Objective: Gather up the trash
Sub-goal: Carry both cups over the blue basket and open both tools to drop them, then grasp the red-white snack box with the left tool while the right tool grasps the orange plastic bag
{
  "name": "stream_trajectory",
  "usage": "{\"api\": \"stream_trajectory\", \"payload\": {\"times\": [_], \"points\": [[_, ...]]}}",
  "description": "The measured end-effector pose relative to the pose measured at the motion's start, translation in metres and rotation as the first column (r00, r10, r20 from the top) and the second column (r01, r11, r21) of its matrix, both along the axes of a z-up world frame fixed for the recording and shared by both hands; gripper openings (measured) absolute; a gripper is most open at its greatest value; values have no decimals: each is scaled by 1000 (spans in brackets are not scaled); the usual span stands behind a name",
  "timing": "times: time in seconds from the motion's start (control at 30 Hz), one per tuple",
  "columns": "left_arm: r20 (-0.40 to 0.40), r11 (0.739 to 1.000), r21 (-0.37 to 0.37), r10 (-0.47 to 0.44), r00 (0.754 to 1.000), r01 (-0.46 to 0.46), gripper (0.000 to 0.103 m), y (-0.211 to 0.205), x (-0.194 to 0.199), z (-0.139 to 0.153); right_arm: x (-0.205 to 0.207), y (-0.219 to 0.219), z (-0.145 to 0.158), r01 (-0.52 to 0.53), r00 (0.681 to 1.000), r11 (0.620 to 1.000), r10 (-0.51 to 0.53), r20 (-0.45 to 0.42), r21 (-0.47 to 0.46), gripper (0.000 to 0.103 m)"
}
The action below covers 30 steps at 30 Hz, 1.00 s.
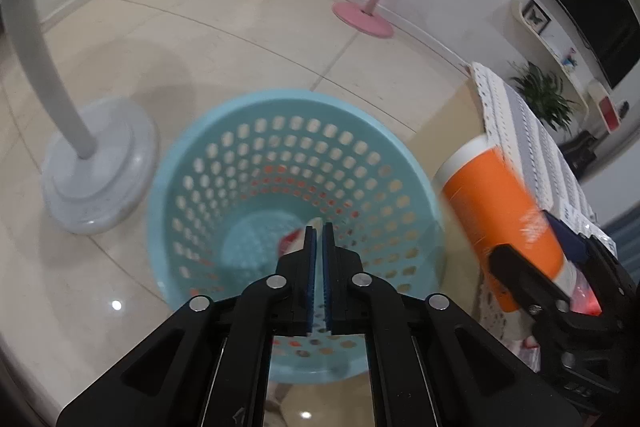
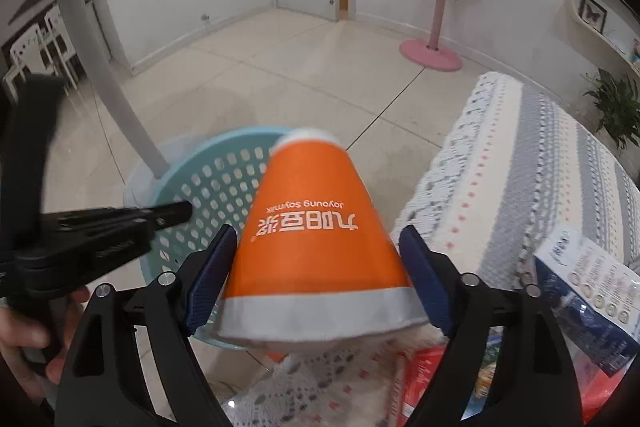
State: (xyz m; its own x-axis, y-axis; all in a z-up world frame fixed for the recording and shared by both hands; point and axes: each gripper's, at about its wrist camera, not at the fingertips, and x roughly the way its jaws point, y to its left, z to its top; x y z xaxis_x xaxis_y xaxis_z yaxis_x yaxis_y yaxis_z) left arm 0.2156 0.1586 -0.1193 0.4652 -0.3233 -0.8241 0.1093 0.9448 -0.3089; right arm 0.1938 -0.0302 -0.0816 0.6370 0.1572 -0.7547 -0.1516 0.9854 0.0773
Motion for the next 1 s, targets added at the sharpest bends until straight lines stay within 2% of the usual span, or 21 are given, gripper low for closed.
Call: {"api": "stream_trajectory", "payload": {"times": [0.03,0.07,0.1,0.33,0.53,0.73,0.83,1.0], "points": [[0,1000,0,5,1000,-5,24,2,-1,1,3,3,-3,-11,1000,1000,11,-13,8,80],[3,1000,3,20,1000,-20,49,6,-2,3,5,4,-3,-17,1000,1000,18,-25,24,80],[18,1000,4,29,999,-29,61,9,-4,6,5,3,-3,-24,999,999,25,-28,42,80],[108,1000,9,17,994,-18,66,5,-21,36,-2,-15,3,-8,1000,995,10,-22,100,81],[159,1000,-2,-15,987,15,66,-13,-33,64,-33,-31,22,0,1000,994,-2,19,109,81],[238,996,-14,-84,968,90,66,-48,-56,107,-82,-64,68,23,988,994,-40,151,110,81],[264,987,-20,-150,953,161,66,-76,-71,124,-110,-95,94,65,970,990,-92,226,122,81],[277,972,-13,-223,935,235,67,-118,-89,133,-157,-151,122,164,930,979,-195,313,123,81]]}}
